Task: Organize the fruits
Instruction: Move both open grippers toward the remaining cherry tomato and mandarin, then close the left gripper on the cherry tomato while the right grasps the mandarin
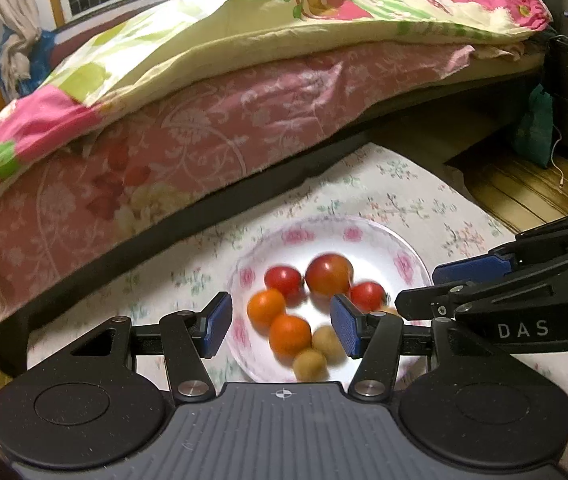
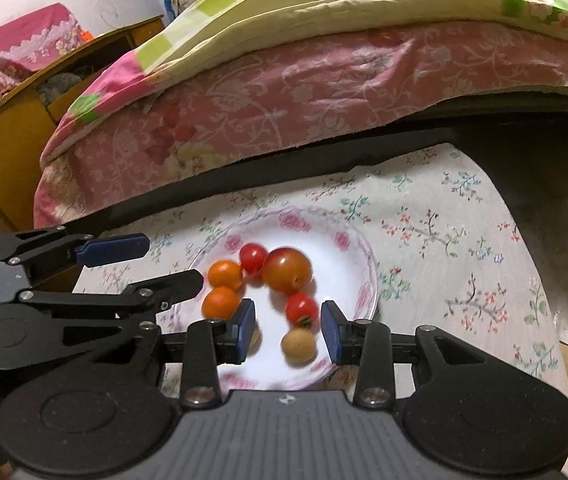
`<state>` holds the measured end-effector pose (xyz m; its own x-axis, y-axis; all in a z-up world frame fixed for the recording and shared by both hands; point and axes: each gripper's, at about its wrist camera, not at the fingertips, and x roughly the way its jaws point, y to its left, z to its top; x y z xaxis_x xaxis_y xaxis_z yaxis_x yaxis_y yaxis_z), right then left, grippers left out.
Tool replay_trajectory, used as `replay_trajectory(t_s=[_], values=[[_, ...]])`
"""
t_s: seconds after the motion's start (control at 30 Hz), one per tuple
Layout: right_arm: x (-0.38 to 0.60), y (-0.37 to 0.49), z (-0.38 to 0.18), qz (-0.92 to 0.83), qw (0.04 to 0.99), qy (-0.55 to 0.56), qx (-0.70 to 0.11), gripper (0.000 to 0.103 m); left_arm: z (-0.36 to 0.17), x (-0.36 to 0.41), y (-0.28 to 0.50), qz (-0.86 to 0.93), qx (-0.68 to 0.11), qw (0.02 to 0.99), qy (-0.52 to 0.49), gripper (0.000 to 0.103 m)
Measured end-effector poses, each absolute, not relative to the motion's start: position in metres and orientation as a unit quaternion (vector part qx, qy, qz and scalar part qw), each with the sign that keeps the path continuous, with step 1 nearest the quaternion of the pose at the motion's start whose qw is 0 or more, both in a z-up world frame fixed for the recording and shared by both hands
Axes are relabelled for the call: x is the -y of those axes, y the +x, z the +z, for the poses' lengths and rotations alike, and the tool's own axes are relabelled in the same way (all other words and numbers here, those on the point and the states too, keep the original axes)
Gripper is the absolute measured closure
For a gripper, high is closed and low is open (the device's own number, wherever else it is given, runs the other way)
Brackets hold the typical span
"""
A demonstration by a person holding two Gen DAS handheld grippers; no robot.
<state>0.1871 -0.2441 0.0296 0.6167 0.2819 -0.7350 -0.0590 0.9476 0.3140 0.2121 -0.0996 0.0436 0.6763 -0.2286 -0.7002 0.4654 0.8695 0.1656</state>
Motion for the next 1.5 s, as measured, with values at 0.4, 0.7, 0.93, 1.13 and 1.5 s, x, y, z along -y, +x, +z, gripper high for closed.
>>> replay_trajectory(t_s=[0.4,0.7,0.93,1.13,1.5], values=[[0.208,0.140,0.017,0.120,0.868,0.085,-0.475,0.067,0.029,0.061,0.164,-0.199,-0.393,0.886,0.144,0.035],[0.185,0.127,-0.004,0.142,0.853,0.056,-0.499,0.067,0.011,0.043,0.157,-0.196,-0.420,0.876,0.132,0.035],[0.174,0.133,-0.022,0.145,0.850,0.025,-0.506,0.067,0.001,0.045,0.160,-0.203,-0.431,0.869,0.135,0.034],[0.173,0.141,-0.028,0.150,0.845,0.017,-0.513,0.072,-0.004,0.049,0.162,-0.211,-0.432,0.865,0.143,0.032],[0.202,0.135,-0.012,0.129,0.854,0.019,-0.503,0.072,-0.016,0.073,0.169,-0.236,-0.435,0.857,0.145,0.034]])
